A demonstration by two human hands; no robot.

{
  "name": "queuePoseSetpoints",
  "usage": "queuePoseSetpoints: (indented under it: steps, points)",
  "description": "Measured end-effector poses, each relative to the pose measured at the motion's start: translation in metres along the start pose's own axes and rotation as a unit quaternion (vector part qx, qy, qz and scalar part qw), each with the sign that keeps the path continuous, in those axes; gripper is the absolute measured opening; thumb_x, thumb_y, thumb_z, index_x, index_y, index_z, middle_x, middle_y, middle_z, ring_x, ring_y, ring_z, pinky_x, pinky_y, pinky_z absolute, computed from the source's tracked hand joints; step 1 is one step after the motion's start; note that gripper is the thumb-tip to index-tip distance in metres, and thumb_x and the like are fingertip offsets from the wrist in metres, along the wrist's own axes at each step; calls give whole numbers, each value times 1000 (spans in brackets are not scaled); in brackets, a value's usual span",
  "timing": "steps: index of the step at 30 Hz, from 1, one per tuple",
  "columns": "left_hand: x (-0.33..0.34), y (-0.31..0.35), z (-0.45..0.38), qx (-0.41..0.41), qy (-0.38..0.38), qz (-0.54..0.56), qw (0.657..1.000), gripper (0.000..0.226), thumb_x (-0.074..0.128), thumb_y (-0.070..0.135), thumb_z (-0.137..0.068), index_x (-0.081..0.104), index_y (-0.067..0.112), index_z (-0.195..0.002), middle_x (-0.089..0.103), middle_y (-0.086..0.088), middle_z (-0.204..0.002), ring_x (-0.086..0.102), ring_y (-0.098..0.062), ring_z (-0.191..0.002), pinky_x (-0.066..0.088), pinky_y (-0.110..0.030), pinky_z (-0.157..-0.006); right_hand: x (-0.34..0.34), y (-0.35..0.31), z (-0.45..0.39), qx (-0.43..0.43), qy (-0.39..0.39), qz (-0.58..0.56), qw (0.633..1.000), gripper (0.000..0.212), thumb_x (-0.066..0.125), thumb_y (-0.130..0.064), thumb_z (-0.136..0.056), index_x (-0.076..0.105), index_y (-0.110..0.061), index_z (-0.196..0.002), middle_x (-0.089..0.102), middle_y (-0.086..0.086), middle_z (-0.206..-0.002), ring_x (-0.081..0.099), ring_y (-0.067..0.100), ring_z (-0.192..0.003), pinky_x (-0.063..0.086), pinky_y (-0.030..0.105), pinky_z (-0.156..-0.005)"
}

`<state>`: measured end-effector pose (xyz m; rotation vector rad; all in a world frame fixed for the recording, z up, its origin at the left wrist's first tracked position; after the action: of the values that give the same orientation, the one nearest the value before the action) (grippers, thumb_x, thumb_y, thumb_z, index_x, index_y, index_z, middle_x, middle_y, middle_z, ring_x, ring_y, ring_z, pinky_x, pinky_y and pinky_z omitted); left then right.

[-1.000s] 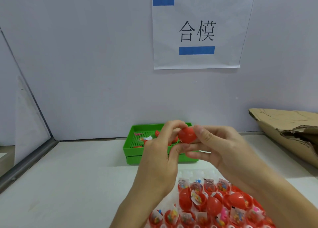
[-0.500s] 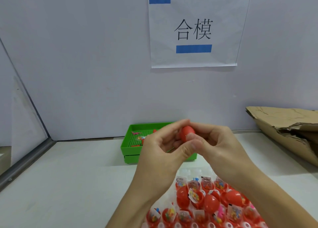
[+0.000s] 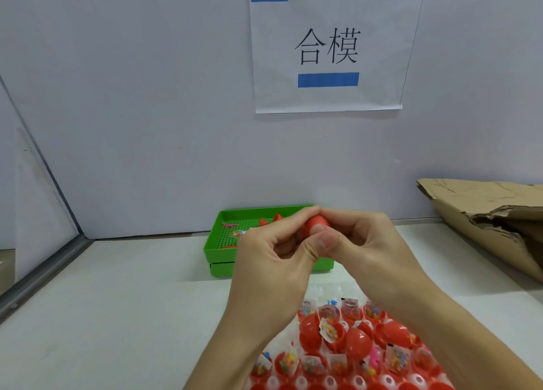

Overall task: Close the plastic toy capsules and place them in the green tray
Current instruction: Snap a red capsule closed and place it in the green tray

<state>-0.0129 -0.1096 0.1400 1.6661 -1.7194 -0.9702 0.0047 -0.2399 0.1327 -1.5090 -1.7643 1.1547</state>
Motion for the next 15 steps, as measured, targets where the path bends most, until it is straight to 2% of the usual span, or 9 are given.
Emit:
queuePoseSetpoints:
  steps: [5, 10, 13, 15]
  points:
    - [0, -5, 1, 2, -6, -12, 1000, 30, 68, 29, -81, 74, 21, -109, 77, 10, -95, 73, -9, -93, 56, -19, -81, 2, 1, 1, -8, -6, -7, 1000, 22, 56, -14, -96, 77, -17, -100, 78, -1, -95, 74, 13, -93, 56, 20, -80]
    - [0, -2, 0, 9, 9, -18, 1000, 29, 69, 33, -78, 74, 27, -105, 77, 14, -92, 73, -5, -90, 55, -15, -78, 2, 2, 0, 15, -3, -49, 999, 22, 58, -19, -94, 76, -10, -104, 77, 8, -99, 73, 23, -99, 57, 34, -89]
    - [2, 0, 0, 11, 7, -24, 1000, 27, 70, 30, -78, 74, 27, -104, 77, 14, -90, 73, -3, -89, 54, -11, -76, 0, 1, 1, 29, -5, -35, 999, 21, 56, -14, -98, 75, -9, -106, 77, 8, -101, 73, 23, -100, 57, 32, -88]
    - [4, -1, 1, 8, -1, -23, 1000, 29, 70, 28, -79, 75, 23, -107, 77, 11, -90, 73, -4, -89, 54, -11, -76, -2, 2, 1, 42, -6, -22, 999, 21, 55, -11, -99, 74, -7, -108, 77, 10, -102, 73, 24, -100, 57, 38, -91]
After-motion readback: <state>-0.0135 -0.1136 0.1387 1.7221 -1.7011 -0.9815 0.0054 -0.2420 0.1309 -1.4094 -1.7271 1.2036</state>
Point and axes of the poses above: each hand's wrist, its own z-axis away from the middle knuckle, its own x-axis out of the palm, y = z × x, the point moved 4 cm from there along -z, towards the middle knuckle
